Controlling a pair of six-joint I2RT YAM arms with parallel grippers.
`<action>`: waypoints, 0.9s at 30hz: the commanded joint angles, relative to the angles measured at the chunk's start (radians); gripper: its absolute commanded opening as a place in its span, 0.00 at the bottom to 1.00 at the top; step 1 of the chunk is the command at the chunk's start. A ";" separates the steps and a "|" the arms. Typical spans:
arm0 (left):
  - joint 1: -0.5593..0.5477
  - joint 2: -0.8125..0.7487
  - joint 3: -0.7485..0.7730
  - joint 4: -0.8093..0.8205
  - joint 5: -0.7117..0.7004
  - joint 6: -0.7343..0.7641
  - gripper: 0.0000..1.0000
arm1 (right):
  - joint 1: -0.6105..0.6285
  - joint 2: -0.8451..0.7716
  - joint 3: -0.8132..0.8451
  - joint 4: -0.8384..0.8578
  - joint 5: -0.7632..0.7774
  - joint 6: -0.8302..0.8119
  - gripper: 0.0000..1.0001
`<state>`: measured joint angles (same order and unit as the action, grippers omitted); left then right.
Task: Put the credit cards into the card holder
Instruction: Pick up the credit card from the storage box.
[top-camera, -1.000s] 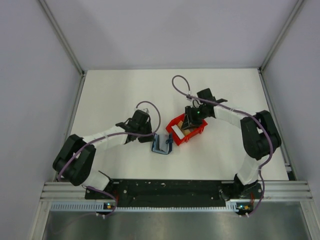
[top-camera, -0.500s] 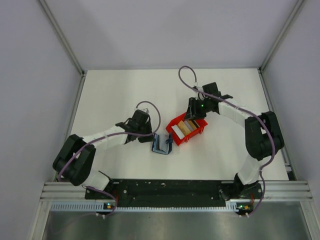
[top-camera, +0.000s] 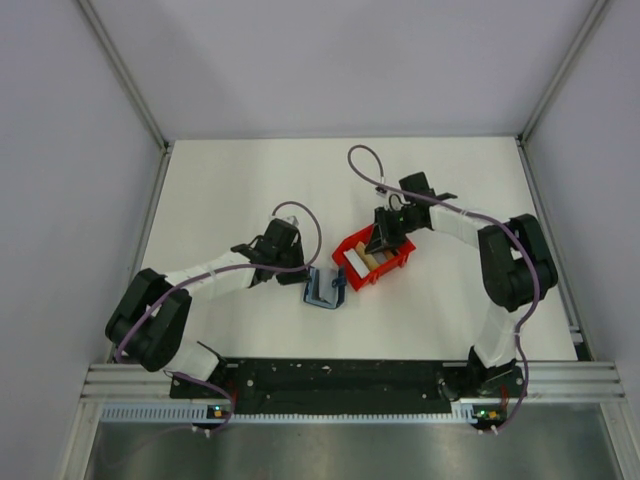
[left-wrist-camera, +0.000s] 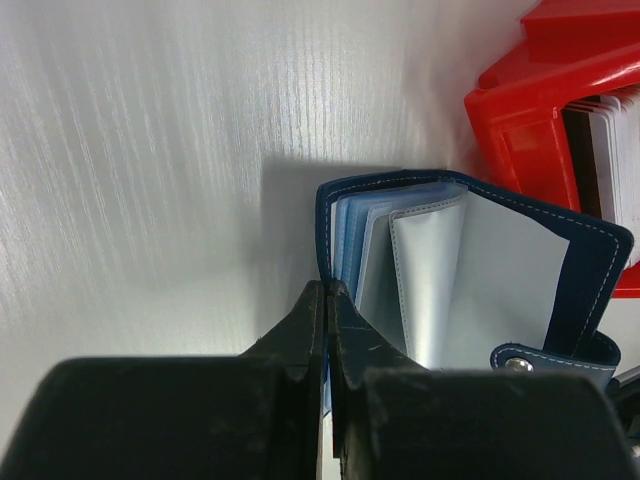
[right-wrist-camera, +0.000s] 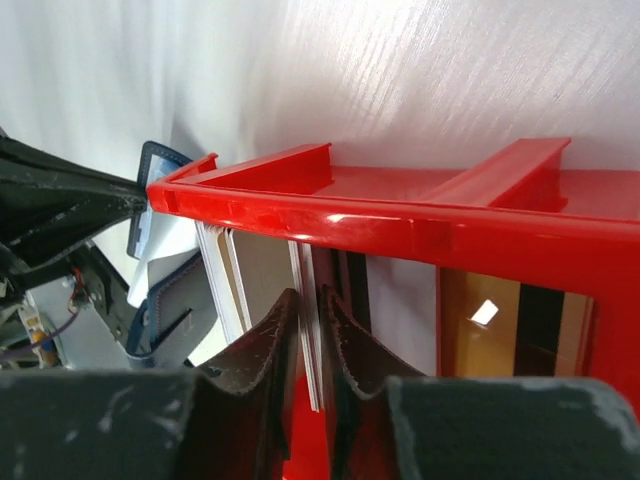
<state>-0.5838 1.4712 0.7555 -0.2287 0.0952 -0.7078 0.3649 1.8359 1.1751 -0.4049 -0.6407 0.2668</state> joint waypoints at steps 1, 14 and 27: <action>0.001 -0.005 0.039 0.040 0.014 -0.001 0.00 | 0.012 -0.050 -0.012 0.003 -0.042 -0.028 0.09; 0.002 -0.005 0.041 0.038 0.017 0.001 0.00 | 0.111 -0.046 0.017 -0.048 0.119 -0.089 0.10; 0.004 -0.003 0.047 0.031 0.009 0.002 0.00 | 0.241 -0.204 0.023 -0.061 0.561 -0.064 0.00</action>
<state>-0.5838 1.4712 0.7654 -0.2321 0.1051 -0.7078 0.5579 1.6928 1.1667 -0.4805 -0.2531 0.2012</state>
